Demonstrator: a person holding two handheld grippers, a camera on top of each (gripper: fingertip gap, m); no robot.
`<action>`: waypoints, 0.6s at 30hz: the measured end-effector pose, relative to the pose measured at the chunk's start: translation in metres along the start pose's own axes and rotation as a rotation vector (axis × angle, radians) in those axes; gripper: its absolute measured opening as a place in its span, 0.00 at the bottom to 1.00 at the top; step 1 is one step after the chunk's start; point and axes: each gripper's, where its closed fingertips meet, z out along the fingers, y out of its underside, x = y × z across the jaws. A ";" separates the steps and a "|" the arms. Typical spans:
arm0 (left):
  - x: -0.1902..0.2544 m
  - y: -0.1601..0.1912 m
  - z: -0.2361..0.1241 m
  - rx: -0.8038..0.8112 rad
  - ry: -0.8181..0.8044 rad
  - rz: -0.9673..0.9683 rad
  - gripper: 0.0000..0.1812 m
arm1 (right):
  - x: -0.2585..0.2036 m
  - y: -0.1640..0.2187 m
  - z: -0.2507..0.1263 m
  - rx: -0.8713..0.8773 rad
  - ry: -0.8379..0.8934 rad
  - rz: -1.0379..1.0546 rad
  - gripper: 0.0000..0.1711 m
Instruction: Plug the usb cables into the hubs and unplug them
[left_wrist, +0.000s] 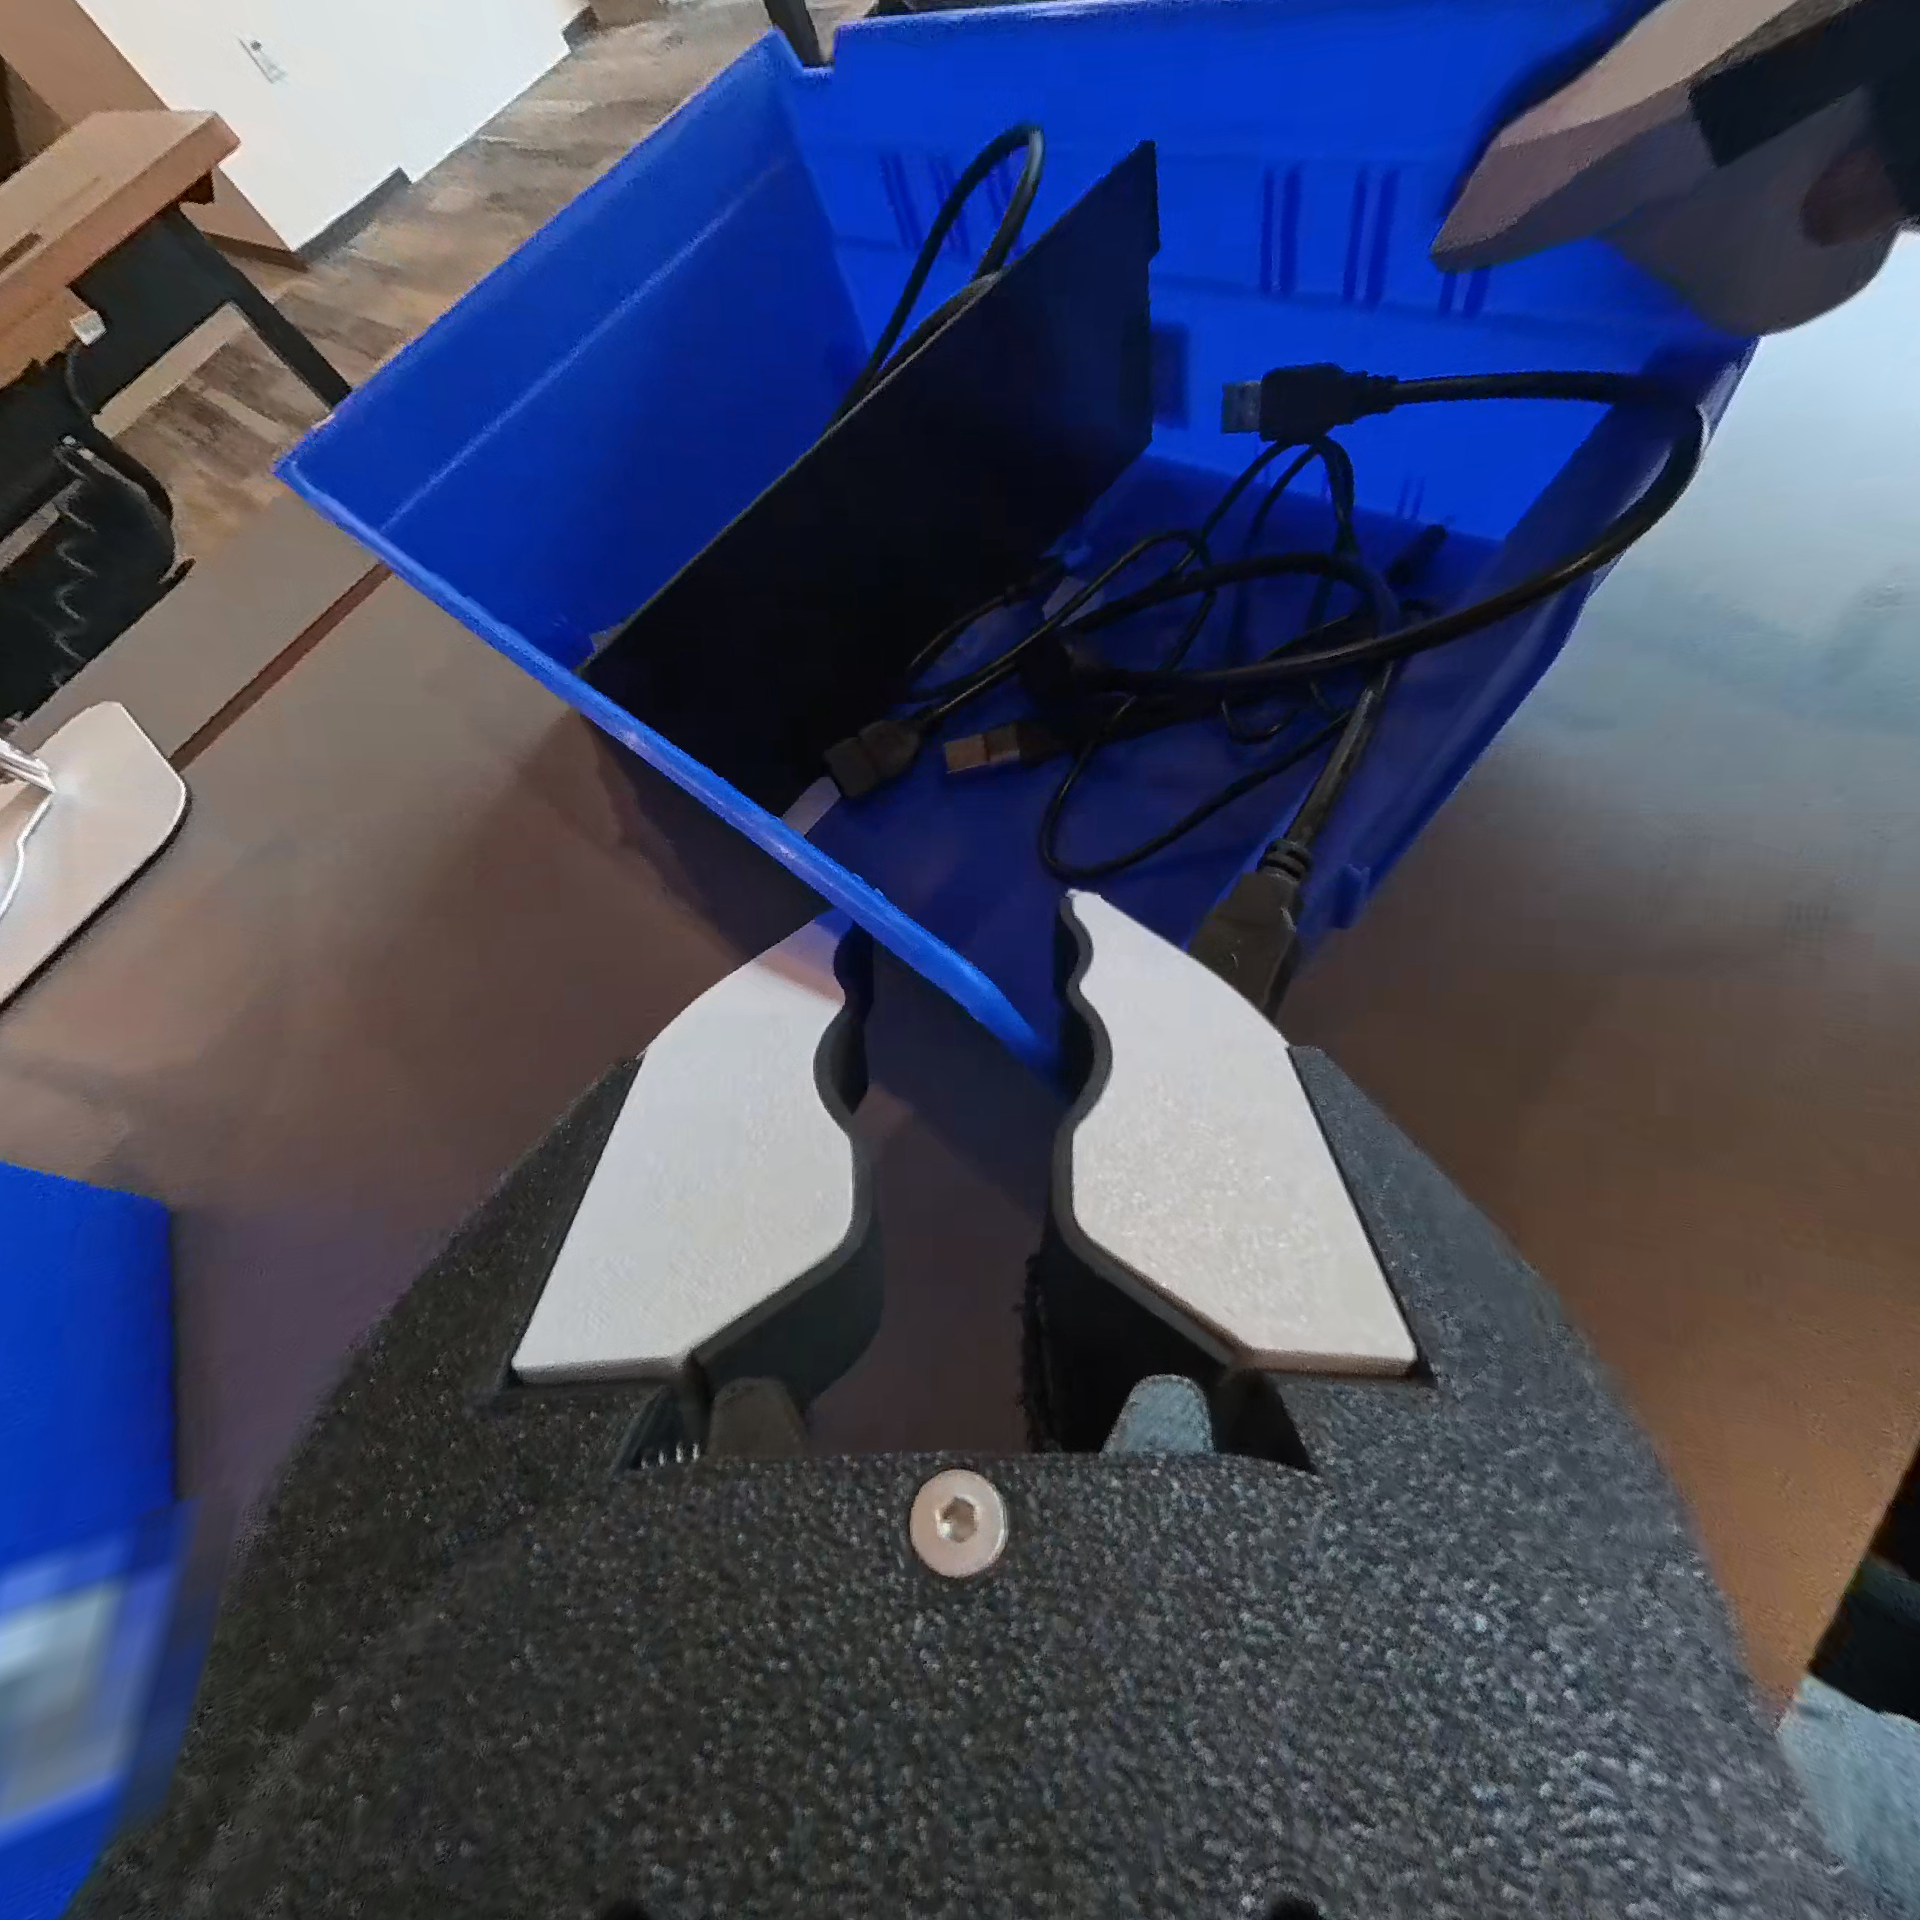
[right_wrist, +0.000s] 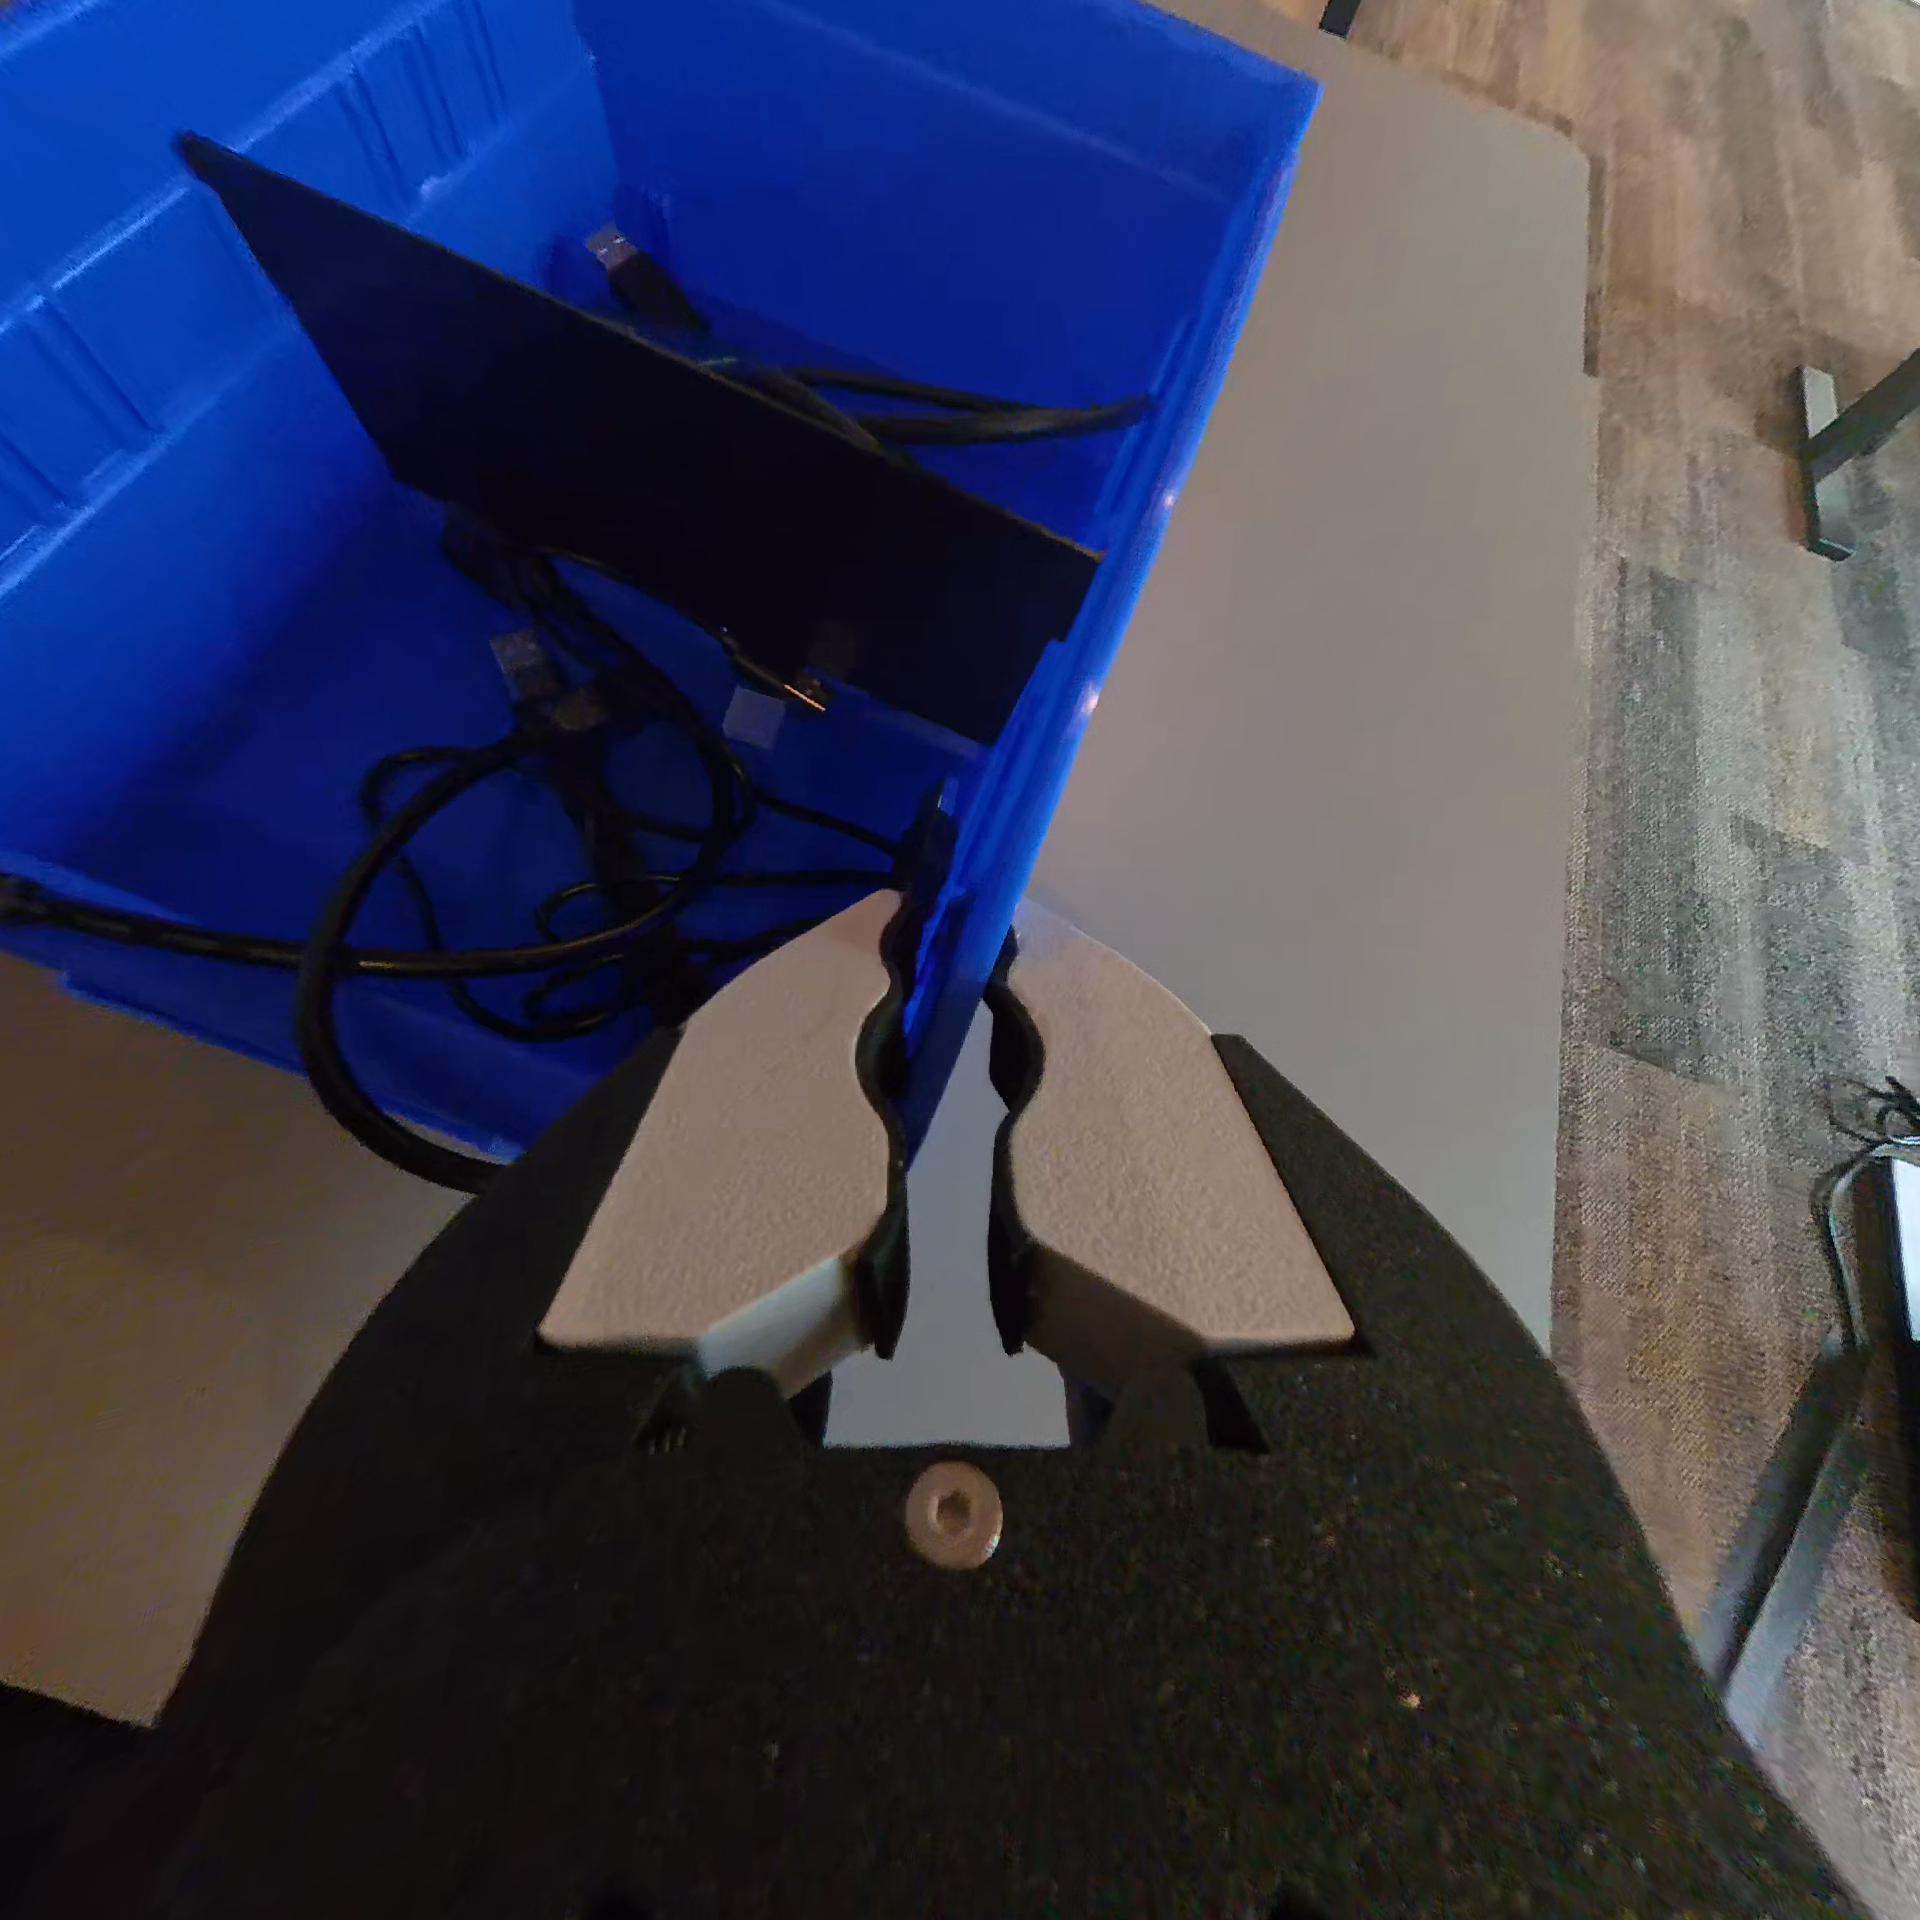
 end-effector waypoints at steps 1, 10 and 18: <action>-0.001 0.001 0.000 0.002 0.008 0.008 0.19 | -0.002 0.000 -0.001 -0.001 -0.023 0.008 0.07; -0.048 -0.002 -0.064 0.130 -0.149 0.245 0.45 | 0.000 -0.006 -0.016 -0.033 0.101 -0.074 0.37; -0.151 0.046 -0.207 0.229 -0.216 -0.022 0.61 | -0.030 -0.086 -0.063 0.290 0.080 0.000 0.38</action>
